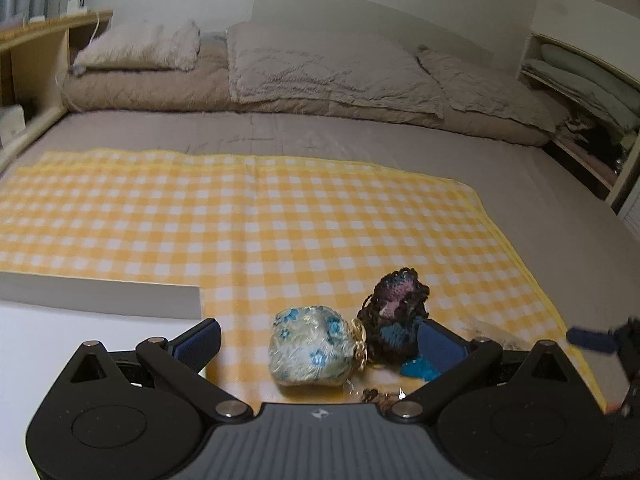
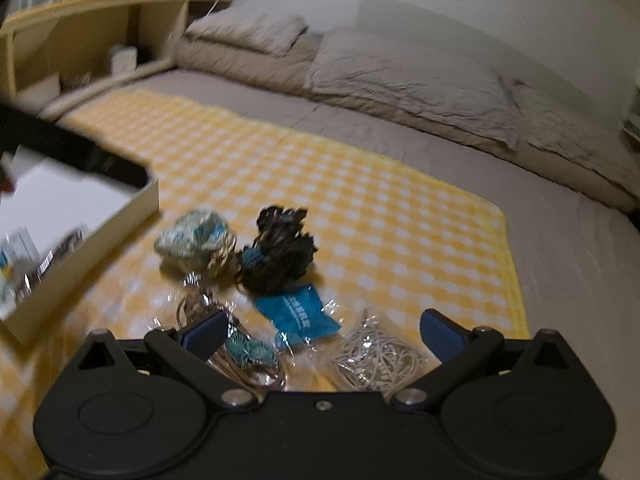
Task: Organize soft objects
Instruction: 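Move both tools back over the remaining items on the cloth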
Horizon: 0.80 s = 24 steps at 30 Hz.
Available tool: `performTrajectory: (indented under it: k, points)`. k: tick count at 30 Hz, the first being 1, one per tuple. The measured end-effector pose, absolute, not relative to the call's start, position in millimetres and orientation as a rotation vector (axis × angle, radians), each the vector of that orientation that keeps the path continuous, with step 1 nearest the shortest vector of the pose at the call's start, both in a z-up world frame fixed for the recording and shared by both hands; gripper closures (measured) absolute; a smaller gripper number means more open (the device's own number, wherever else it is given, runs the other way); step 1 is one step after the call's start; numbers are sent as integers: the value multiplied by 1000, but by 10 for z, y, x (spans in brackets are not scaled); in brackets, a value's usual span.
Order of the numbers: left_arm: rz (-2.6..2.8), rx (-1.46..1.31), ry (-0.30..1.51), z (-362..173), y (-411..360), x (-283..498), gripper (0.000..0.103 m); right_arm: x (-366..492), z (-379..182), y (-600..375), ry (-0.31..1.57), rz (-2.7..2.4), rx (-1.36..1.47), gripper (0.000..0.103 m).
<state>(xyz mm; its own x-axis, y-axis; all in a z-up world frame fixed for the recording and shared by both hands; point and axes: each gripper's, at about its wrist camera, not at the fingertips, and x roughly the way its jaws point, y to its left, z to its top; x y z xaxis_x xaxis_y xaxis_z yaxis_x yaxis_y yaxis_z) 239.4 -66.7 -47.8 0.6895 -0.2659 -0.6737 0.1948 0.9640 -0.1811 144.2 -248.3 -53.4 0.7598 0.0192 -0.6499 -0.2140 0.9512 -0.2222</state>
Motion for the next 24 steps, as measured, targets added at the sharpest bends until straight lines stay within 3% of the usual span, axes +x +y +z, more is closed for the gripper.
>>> performTrajectory:
  k: [3, 4, 8, 24]
  points:
    - [-263, -89, 780, -590, -743, 2560, 1, 1561, -622, -2438, 740, 113, -301, 9]
    - [-266, -78, 780, -624, -770, 2599, 1, 1597, -650, -2449, 756, 108, -289, 17]
    - [-286, 14, 777, -797, -906, 2776, 1, 1792, -795, -2462, 834, 81, -270, 25]
    - [-338, 124, 877, -1320, -1048, 3155, 2, 2069, -1228, -2461, 1000, 32, -369, 25]
